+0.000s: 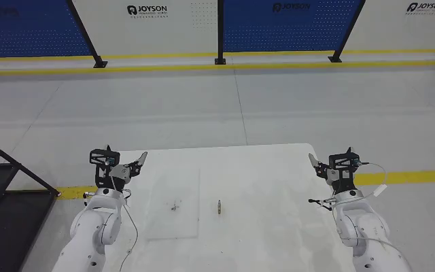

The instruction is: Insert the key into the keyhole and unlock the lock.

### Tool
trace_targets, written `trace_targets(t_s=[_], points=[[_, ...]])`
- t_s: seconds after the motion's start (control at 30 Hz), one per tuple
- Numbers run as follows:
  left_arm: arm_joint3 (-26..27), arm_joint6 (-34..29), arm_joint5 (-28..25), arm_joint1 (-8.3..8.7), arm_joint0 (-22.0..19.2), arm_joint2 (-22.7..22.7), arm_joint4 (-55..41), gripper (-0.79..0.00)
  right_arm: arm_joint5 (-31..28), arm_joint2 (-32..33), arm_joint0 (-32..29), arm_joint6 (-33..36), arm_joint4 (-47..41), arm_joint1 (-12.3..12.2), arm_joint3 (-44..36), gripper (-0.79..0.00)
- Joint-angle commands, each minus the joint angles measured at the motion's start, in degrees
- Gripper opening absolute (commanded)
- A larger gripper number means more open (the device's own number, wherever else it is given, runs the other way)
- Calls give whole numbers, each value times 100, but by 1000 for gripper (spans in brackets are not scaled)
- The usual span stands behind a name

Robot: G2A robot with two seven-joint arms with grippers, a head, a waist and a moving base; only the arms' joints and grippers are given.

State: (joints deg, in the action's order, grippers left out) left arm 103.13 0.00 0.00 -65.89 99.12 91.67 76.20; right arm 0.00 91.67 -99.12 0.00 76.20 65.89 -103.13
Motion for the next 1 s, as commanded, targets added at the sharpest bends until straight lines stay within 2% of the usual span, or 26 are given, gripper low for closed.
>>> trace_targets(t_s=[0.0,0.2,0.3,0.4,0.53,0.67,0.7,0.8,0.83,0.9,0.97], points=[[0,0,0,0,0,0,0,0,0,0,0,0,0,0,0,0],[7,-6,-22,0,2,-7,2,0,0,0,0,0,0,0,0,0],[174,-165,-255,16,126,-9,172,0,0,0,0,0,0,0,0,0],[585,-480,-562,47,515,32,484,0,0,0,0,0,0,0,0,0],[1291,-946,-972,77,1290,55,783,0,0,0,0,0,0,0,0,0],[1885,-1747,-1418,98,1853,-74,922,0,0,0,0,0,0,0,0,0],[1947,-1953,-1552,92,1968,-175,692,0,0,0,0,0,0,0,0,0],[2143,-2707,-1624,90,1990,-315,529,0,0,0,0,0,0,0,0,0],[2154,-2904,-1469,82,1924,-380,598,-28,0,0,0,0,0,0,0,0],[2051,-3247,-1111,59,1764,-648,993,-28,0,0,0,0,0,0,0,0],[1863,-3628,-1037,39,1535,-940,1171,-49,0,0,0,0,0,0,0,0]])
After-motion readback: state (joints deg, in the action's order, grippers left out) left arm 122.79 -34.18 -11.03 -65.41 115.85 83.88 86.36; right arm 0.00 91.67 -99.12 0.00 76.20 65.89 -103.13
